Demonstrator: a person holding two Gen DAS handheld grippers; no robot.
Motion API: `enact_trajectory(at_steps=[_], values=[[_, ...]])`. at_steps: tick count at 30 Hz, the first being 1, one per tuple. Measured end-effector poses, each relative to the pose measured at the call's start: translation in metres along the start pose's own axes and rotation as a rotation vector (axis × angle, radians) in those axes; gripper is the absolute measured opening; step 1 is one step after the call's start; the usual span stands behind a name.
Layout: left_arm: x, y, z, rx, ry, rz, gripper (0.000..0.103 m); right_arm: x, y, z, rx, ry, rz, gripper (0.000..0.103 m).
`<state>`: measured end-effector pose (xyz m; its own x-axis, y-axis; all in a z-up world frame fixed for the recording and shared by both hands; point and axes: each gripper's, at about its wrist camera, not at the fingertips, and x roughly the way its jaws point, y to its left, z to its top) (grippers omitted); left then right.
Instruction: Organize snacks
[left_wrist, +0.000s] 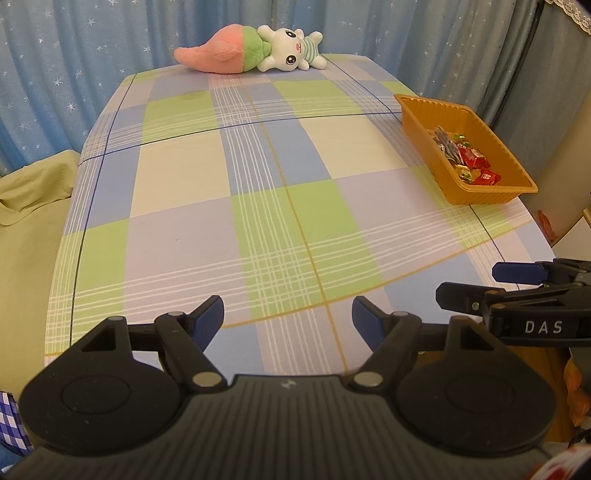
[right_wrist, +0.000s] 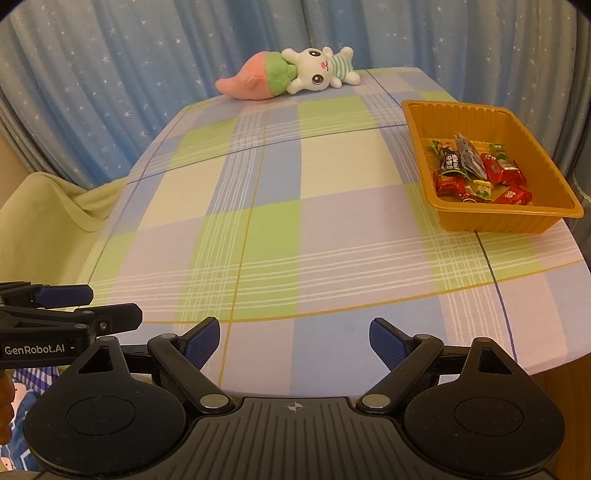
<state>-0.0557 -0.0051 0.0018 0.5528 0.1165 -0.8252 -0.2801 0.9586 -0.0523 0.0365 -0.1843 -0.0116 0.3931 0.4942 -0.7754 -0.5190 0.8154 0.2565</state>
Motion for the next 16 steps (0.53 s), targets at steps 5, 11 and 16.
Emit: enact_trajectory(at_steps=[5,11,16], values=[[0.005,-0.004,0.006,0.001,0.006,0.002,0.075,0.003,-0.007,0.006,0.003,0.006,0.002,0.088],[0.011,-0.007,0.012,-0.001,0.012,0.004,0.075,0.007,-0.014,0.011,0.005,0.012,0.006,0.088],[0.018,-0.009,0.018,-0.007,0.029,0.006,0.075,0.011,-0.019,0.016,0.008,0.020,0.009,0.088]])
